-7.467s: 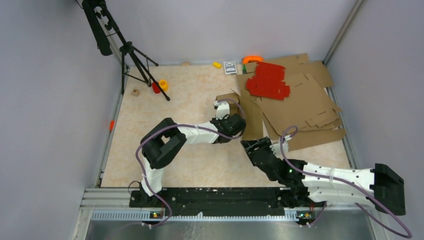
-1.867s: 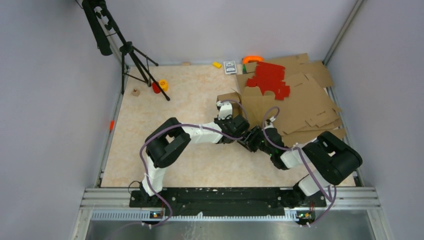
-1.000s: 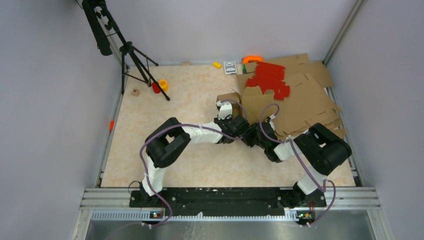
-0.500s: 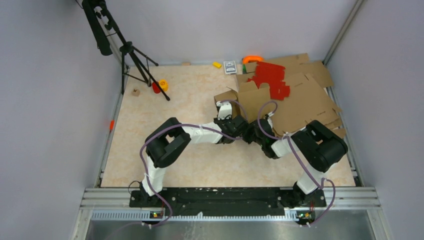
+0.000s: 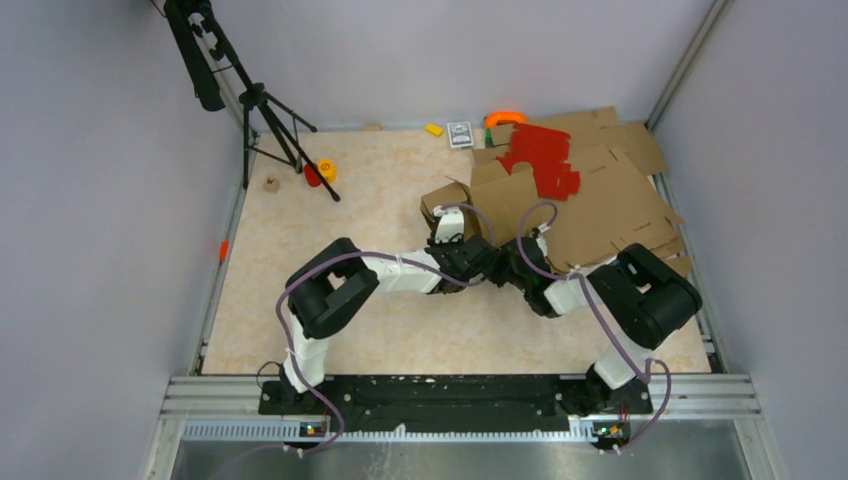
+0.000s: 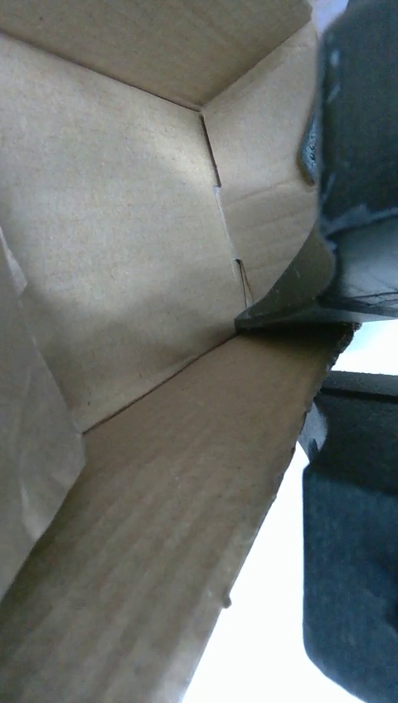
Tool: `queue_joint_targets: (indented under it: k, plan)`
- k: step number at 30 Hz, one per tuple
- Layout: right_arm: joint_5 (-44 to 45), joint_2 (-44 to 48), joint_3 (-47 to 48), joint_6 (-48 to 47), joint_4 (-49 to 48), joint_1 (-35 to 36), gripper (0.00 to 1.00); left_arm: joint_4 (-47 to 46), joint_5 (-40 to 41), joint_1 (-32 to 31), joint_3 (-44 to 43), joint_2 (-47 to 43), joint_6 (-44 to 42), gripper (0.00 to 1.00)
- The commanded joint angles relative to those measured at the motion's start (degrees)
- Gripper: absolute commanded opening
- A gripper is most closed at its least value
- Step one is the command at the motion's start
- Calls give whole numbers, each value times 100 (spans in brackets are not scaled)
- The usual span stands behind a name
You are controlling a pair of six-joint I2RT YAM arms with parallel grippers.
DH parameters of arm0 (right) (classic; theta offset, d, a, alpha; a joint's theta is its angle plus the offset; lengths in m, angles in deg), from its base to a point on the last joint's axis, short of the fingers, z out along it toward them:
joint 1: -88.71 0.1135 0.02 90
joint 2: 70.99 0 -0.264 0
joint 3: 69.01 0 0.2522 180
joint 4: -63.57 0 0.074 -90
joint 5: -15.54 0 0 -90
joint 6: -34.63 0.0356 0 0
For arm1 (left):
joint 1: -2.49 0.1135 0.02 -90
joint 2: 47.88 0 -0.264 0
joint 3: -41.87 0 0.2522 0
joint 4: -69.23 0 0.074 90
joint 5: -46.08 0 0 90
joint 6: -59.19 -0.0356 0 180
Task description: Fold the paper box
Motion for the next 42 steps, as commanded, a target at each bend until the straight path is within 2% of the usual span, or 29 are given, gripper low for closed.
queue_joint_targets:
  k: [1, 5, 12, 18, 22, 29, 31, 34, 37, 40, 42]
  plan:
    - [226, 249, 273, -86, 261, -64, 0, -228, -331, -160, 216, -361, -358, 30]
    - [207, 344, 331, -224, 564, -92, 0, -361, -422, -185, 343, -580, -668, 38]
    - [89, 552, 558, -501, 1201, -198, 0, -693, -945, -243, 755, -1169, -1545, 63]
    - [-289, 711, 822, -906, 1771, -397, 0, -364, -1431, -252, 834, -1869, -1990, 76]
    - [-523, 847, 1052, -1360, 2271, -544, 0, 130, -2025, -253, 712, -2511, -2202, 79]
    - [-1639, 901, 1619, -2571, 3331, -1018, 0, 1099, -3101, -81, 391, -3659, -2387, 81]
    - [-1992, 944, 1798, -3122, 3870, -1179, 0, 1420, -3538, 249, 368, -3971, -2390, 79]
    - [-2431, 1056, 1988, -3828, 4722, -1456, 0, 1624, -4394, 1133, 473, -4452, -2383, 78]
    - [-2689, 1059, 2406, -4826, 5776, -1580, 0, 1639, -4559, 1699, 667, -4901, -2505, 78]
    - [-2602, 763, 3151, -5987, 7281, -1583, 0, 1633, -4989, 2107, 817, -5016, -2531, 78]
    - [-2319, 773, 3298, -6177, 7620, -1573, 0, 1589, -5428, 2313, 928, -4905, -2466, 78]
